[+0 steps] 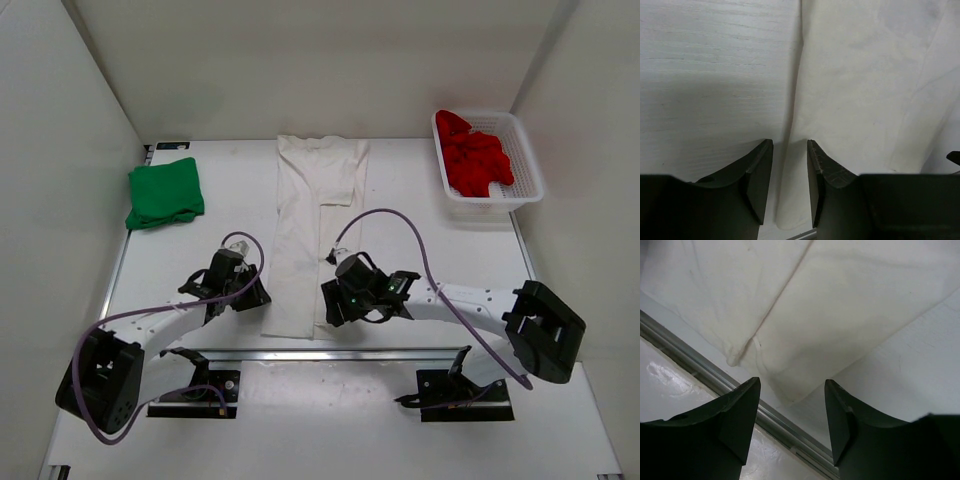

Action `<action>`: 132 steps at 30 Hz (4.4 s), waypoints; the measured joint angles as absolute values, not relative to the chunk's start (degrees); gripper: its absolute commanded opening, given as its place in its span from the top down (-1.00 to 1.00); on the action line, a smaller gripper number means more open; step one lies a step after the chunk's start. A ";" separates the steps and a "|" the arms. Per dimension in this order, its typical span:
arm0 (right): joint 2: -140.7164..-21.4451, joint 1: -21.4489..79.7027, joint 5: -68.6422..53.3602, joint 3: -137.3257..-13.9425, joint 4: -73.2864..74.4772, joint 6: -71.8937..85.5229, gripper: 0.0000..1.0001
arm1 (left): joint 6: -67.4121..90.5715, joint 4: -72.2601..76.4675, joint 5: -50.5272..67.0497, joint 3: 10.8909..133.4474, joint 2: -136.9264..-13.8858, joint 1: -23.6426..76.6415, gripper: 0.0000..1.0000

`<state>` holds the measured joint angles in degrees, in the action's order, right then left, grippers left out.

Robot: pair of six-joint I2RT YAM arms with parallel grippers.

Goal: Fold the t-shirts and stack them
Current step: Rotate the tshirt 90 degrees

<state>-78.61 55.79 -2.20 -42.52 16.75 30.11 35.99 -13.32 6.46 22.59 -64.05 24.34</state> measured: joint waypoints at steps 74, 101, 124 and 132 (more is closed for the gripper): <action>-86.96 68.86 10.61 -48.51 19.33 20.78 0.48 | 41.50 -8.56 19.00 18.15 -56.75 21.61 0.13; -93.36 71.22 15.90 -50.33 15.38 16.71 1.00 | 42.76 -5.74 19.29 16.16 -56.84 23.18 0.20; -88.42 73.43 3.07 -47.72 21.19 21.41 0.49 | 43.55 -4.32 20.05 16.27 -57.84 23.94 0.22; -75.75 64.47 -6.02 -42.57 19.16 23.42 0.42 | 42.39 -4.01 19.07 22.63 -65.67 24.05 0.18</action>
<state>-75.75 64.47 -6.02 -42.57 19.16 23.42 42.39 -4.01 19.07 22.63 -65.67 24.05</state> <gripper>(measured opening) 0.355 0.393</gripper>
